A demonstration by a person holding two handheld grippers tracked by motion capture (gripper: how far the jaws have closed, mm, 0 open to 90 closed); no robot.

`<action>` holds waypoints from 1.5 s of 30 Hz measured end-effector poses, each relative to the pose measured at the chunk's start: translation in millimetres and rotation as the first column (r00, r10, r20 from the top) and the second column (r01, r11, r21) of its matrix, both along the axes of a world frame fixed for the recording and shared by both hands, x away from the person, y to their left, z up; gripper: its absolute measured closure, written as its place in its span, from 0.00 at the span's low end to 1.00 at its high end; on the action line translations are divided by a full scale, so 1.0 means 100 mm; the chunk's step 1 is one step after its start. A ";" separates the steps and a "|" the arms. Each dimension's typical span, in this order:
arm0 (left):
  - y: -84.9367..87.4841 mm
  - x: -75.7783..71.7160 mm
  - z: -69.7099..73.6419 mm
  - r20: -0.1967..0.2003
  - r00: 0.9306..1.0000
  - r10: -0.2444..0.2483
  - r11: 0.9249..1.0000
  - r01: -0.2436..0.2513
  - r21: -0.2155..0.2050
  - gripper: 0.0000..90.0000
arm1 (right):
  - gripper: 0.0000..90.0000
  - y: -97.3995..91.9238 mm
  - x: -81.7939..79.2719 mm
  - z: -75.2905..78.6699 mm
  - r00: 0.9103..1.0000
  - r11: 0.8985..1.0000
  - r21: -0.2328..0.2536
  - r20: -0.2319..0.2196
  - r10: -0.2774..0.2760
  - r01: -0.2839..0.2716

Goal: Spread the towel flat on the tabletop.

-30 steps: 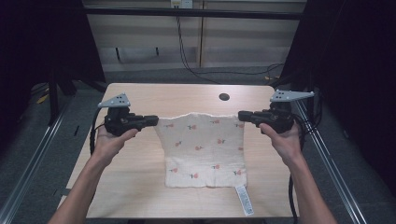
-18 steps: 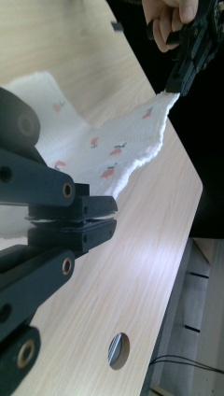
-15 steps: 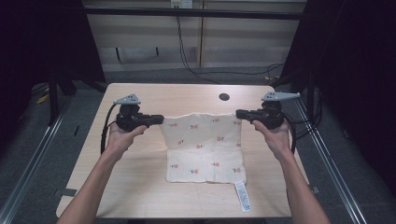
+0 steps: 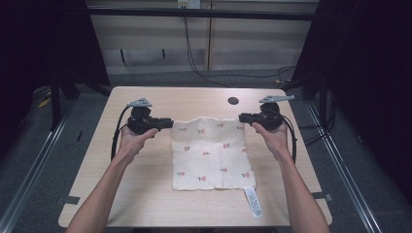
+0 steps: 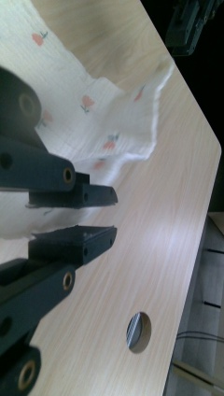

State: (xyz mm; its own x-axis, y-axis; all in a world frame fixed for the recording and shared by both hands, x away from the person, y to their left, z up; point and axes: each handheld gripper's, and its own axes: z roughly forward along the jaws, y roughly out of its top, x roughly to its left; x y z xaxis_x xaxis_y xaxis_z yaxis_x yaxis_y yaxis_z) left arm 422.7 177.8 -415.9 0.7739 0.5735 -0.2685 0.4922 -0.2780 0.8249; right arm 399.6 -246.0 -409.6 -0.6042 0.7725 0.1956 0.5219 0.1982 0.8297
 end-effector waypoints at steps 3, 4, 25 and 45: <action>0.06 -0.01 0.01 0.007 1.000 0.024 1.000 -0.024 -0.004 0.74 | 0.82 -0.04 -0.02 0.00 1.000 1.000 -0.002 0.008 -0.029 0.029; 0.07 -0.02 0.02 0.007 1.000 0.028 1.000 -0.028 -0.002 0.73 | 0.82 -0.07 -0.04 0.00 1.000 1.000 0.004 0.009 -0.027 0.027; -0.03 -0.72 -0.27 -0.005 0.987 -0.160 0.982 0.160 0.103 0.78 | 0.75 -0.07 -0.76 -0.24 0.997 0.994 -0.074 -0.028 0.077 -0.079; -0.26 -1.02 -0.72 -0.102 0.953 -0.287 0.928 0.303 0.216 0.62 | 0.67 -0.10 -0.99 -0.74 0.990 0.983 -0.165 -0.130 0.057 -0.079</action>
State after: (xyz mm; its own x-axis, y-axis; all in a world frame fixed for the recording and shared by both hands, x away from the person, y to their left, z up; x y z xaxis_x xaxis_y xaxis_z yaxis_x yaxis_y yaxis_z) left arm 320.6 151.6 -487.8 0.9020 0.3739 -0.2157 0.4117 -0.5945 0.6907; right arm 300.7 -255.6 -483.2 -0.6357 0.7587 0.1423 0.5990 0.3686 0.7109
